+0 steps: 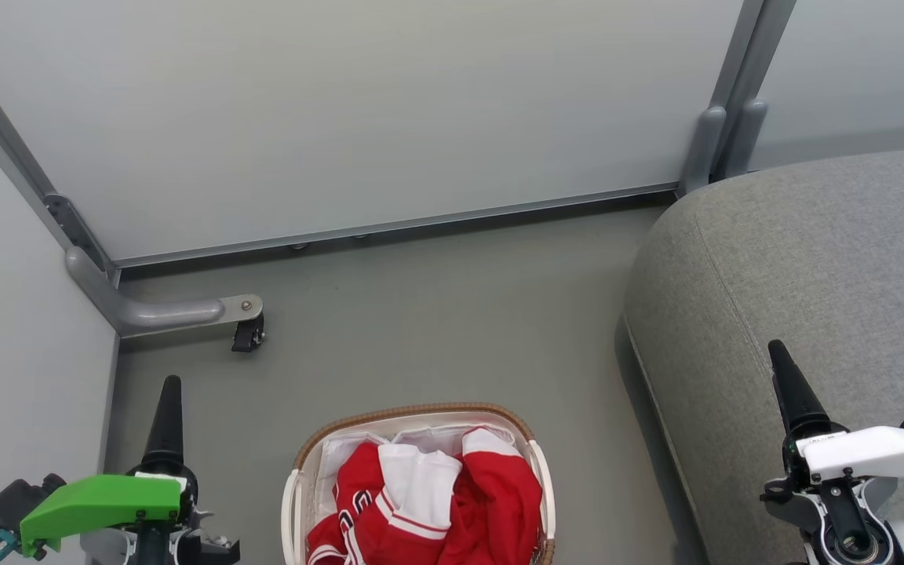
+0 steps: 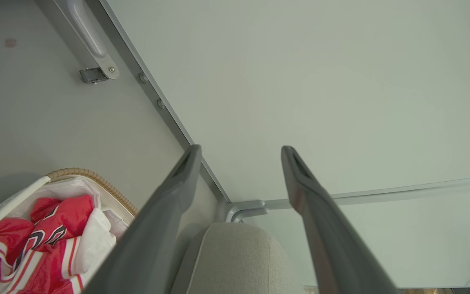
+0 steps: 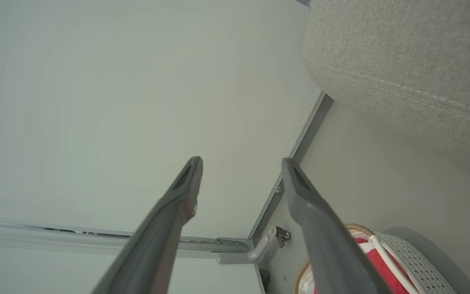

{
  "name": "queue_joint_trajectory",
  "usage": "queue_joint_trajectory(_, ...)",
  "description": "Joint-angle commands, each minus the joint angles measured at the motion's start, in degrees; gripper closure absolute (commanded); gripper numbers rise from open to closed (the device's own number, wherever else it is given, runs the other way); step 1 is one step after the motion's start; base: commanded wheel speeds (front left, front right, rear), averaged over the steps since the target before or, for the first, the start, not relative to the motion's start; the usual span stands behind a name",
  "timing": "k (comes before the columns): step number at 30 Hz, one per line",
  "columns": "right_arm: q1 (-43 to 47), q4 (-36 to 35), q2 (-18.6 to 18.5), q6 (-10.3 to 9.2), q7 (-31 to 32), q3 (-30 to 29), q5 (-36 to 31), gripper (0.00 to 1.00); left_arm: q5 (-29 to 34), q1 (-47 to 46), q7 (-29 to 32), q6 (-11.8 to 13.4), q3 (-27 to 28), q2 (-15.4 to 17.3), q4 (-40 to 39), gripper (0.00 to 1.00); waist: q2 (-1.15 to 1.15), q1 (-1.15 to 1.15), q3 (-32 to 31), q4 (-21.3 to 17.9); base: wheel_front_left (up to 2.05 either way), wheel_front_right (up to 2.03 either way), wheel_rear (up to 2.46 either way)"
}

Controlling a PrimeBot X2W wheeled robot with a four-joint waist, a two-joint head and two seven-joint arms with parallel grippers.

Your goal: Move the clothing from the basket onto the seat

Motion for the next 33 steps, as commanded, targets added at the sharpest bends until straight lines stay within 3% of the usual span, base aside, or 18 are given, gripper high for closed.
queue_joint_trajectory(1,-1.69,-1.08,-0.64,0.02,-0.76,0.13,-2.86,0.00,3.42,-1.86,-0.69,-0.09,-0.22,0.65,-0.72,0.00,0.00,0.00,-0.01,0.04,0.00,0.00,0.00)
queue_joint_trajectory(10,-1.82,-1.27,-0.87,0.02,-2.88,1.21,-12.43,0.00,14.35,-1.65,-2.80,-0.04,-1.11,0.80,0.08,0.00,0.00,0.00,-0.06,0.22,0.00,0.00,0.00)
queue_joint_trajectory(33,-2.14,-1.00,-1.29,0.02,-7.45,3.37,-30.71,0.00,33.83,-1.86,-7.36,-0.03,-2.02,0.92,2.58,0.00,0.00,0.00,0.19,0.43,0.00,0.00,0.00)
